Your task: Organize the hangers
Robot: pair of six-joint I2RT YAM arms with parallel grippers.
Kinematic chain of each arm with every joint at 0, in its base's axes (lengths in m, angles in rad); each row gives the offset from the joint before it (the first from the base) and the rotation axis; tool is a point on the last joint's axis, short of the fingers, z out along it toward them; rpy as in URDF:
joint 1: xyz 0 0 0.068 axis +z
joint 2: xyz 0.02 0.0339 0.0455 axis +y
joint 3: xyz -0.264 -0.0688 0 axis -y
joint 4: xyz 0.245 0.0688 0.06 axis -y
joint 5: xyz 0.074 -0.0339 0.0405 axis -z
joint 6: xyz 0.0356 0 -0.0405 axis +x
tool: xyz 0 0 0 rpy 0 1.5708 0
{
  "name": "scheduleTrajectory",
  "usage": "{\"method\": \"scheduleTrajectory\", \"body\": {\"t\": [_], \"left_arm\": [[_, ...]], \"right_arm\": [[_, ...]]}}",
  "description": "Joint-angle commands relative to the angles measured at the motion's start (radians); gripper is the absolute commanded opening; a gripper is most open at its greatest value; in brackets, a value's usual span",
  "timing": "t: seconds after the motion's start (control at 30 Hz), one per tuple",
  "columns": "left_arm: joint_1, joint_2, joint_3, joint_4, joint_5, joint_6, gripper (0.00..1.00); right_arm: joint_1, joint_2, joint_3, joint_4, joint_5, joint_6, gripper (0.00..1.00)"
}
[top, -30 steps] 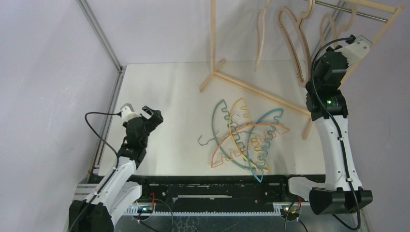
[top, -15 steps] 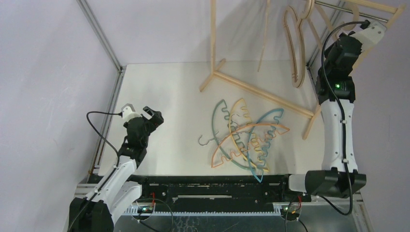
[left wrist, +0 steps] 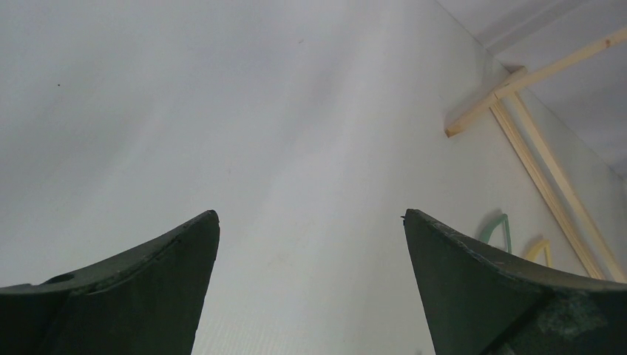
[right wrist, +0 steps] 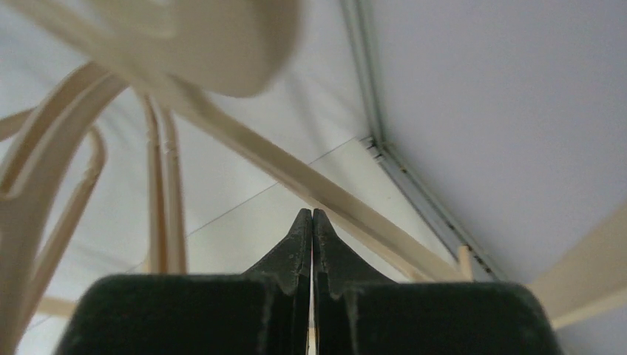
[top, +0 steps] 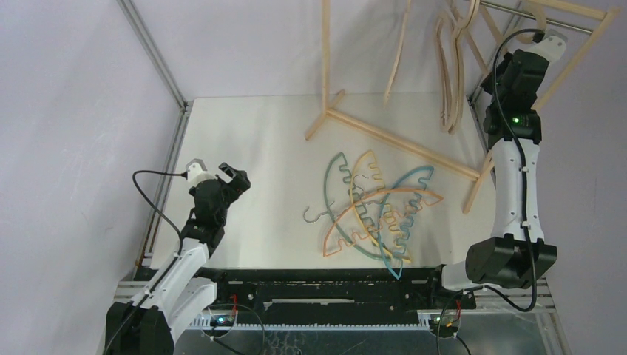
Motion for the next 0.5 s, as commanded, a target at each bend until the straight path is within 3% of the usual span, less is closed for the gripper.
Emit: {"method": "scheduleTrajectory", "body": {"t": [0.0, 0.47], "left_arm": [[0.006, -0.012, 0.003, 0.027, -0.01, 0.022, 1.0], [0.005, -0.021, -0.01, 0.041, -0.005, 0.016, 1.0]], "right_arm": [[0.039, -0.023, 0.039, 0.027, -0.163, 0.023, 0.01], [0.058, -0.104, 0.017, 0.007, -0.348, 0.039, 0.01]]}}
